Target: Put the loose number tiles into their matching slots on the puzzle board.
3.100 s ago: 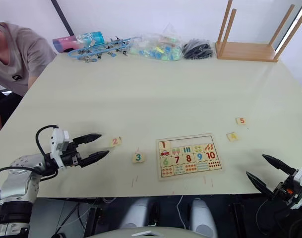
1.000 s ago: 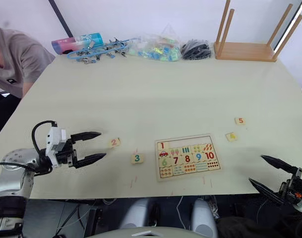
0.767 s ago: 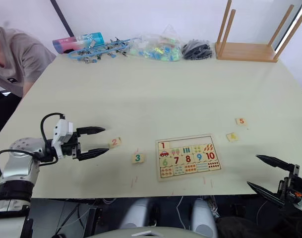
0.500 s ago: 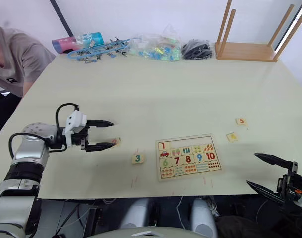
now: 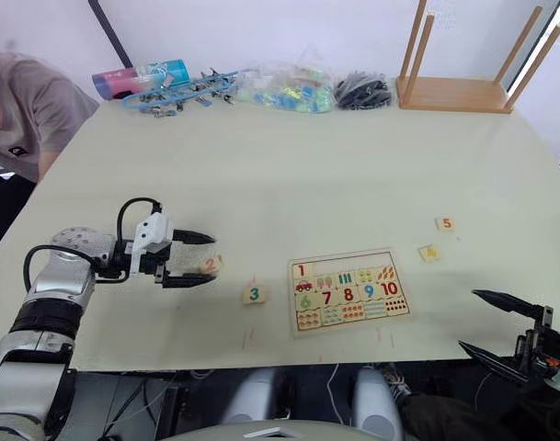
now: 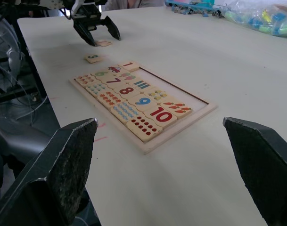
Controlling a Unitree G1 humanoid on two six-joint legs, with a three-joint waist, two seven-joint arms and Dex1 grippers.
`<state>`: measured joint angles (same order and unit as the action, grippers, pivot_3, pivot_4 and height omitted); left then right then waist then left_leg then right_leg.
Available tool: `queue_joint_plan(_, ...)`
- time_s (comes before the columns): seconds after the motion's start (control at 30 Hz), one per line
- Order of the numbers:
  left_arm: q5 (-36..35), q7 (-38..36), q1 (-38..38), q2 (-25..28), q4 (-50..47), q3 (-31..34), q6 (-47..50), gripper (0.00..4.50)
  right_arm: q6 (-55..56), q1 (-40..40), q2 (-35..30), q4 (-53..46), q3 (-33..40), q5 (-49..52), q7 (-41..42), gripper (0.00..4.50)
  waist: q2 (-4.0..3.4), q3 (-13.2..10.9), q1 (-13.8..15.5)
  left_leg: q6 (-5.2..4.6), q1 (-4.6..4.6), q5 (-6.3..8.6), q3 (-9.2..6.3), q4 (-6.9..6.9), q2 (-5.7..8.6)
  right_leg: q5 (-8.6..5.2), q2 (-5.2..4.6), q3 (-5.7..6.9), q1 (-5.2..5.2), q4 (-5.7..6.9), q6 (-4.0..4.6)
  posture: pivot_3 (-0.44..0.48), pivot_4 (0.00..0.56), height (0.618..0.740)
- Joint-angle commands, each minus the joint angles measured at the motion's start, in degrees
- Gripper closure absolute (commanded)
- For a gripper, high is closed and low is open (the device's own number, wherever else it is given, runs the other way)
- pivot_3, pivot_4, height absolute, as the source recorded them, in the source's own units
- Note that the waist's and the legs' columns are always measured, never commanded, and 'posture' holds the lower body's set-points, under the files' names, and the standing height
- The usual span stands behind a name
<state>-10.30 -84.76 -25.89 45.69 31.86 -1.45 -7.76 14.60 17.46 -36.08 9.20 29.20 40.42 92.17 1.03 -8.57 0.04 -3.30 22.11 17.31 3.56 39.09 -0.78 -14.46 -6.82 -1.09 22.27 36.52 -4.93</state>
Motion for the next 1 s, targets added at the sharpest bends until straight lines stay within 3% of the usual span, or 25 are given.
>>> queue_joint_plan(0.03, -0.07, 1.41, 2.21, 1.44, -3.81, 0.74, 1.37, 0.06, 1.40, -0.85, -0.74, 0.53, 1.00, 0.02, 0.31, 0.00, -0.02, -0.01, -0.35, 0.01, 0.00, 0.00, 0.00, -0.01, 0.00, 0.00, -0.01, 0.00, 0.00, -0.01, 0.00, 0.000, 0.150, 0.740)
queue_joint_plan(0.43, 0.41, 4.54, 6.37, 2.77, -6.12, 0.91, 2.62, 0.06, 1.39, -1.28, 0.34, -1.88, -0.79, -1.09, -2.25, 0.00, -0.14, 0.02, -0.74, 0.03, 0.07, 0.00, 0.02, -0.22, 0.01, 0.01, -0.11, 0.08, 0.24, -0.04, 0.02, 0.000, 0.150, 0.740)
queue_joint_plan(0.63, -0.12, 4.84, 7.02, 2.79, -7.01, 0.72, 2.65, 0.06, 1.56, -0.56, 0.29, -2.89, -0.94, -1.37, -2.99, 0.00, -0.20, 0.04, -0.69, 0.01, -0.06, 0.00, 0.25, -0.30, 0.00, 0.23, -1.33, 1.82, 0.25, -0.03, 0.13, 0.000, 0.150, 0.740)
queue_joint_plan(0.7, -0.06, 4.86, 7.56, 2.92, -7.73, 0.47, 2.64, 0.67, 1.38, -0.31, 0.34, -3.43, -0.94, -1.38, -3.34, 0.00, -0.20, 0.04, -0.70, 0.01, -0.06, 0.00, 0.26, -0.30, -0.01, 0.25, -1.38, 1.98, 0.25, -0.03, 0.13, 0.000, 0.150, 0.740)
queue_joint_plan(0.93, -0.20, 4.73, 8.43, 3.31, -8.94, 0.39, 3.18, 3.41, 1.09, 0.30, 0.21, -4.35, -0.88, -1.25, -4.04, 0.00, -0.21, 0.04, -0.61, -0.24, -0.12, -0.15, 0.40, -0.30, -0.02, 0.30, -1.38, 2.23, 0.23, -0.03, 0.07, 0.000, 0.150, 0.740)
queue_joint_plan(1.0, 0.08, 4.51, 8.15, 3.51, -8.39, 0.18, 2.84, 3.44, 0.96, 0.13, 0.17, -4.52, -1.00, -1.29, -4.26, 0.00, -0.21, 0.03, -0.61, -0.25, -0.13, -0.15, 0.46, -0.30, -0.02, 0.30, -1.37, 2.22, 0.23, -0.04, 0.06, 0.000, 0.150, 0.740)
